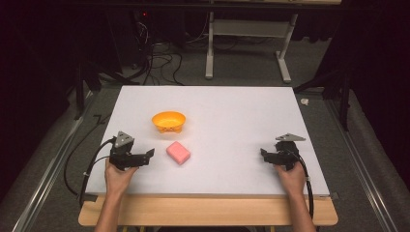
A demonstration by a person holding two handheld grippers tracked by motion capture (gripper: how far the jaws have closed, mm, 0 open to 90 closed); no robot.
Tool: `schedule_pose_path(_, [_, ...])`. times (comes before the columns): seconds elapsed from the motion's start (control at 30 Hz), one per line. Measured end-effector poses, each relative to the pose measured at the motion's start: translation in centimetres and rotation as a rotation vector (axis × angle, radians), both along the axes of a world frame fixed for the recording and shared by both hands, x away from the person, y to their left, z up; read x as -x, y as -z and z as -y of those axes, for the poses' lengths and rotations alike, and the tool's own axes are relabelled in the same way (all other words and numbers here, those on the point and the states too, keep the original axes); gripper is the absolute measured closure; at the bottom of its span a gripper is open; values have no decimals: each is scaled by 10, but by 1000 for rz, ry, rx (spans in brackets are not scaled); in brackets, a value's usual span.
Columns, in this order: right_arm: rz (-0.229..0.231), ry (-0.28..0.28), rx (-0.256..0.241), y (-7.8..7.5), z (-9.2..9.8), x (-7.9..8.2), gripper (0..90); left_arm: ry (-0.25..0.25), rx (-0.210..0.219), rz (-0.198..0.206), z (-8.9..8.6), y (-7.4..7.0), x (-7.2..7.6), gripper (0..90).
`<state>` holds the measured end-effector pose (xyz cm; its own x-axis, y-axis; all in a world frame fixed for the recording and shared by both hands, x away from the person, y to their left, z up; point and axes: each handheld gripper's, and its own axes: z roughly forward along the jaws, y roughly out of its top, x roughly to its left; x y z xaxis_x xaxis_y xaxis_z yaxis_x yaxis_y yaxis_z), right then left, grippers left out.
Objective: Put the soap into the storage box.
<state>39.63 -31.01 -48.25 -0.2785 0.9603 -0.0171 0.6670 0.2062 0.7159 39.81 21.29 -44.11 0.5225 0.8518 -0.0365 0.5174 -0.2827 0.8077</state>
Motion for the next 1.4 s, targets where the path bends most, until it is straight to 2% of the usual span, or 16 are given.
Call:
schedule_pose_path(0.13, [0,0,-1,0,0,0,233,28,23,-9,9,-1,5,81])
schedule_pose_path(0.3, [0,0,-1,0,0,0,233,62,2,-16,21,-2,7,68])
schedule_pose_path(0.53, [0,0,-1,0,0,0,233,89,21,-21,39,-2,2,53])
schedule_pose_path(0.67, [0,0,-1,0,0,0,233,117,11,-35,51,-2,-2,34])
schedule_pose_path(0.8, [0,0,-1,0,0,0,233,125,1,-44,58,-2,-5,16])
schedule_pose_path(0.93, [0,0,-1,0,0,0,233,142,5,-60,69,1,-10,3])
schedule_pose_path(1.2, [0,0,-1,0,0,0,233,157,-16,-97,85,13,-20,1])
schedule_pose_path(1.4, [0,0,-1,0,0,0,233,171,-53,-115,95,23,-25,1])
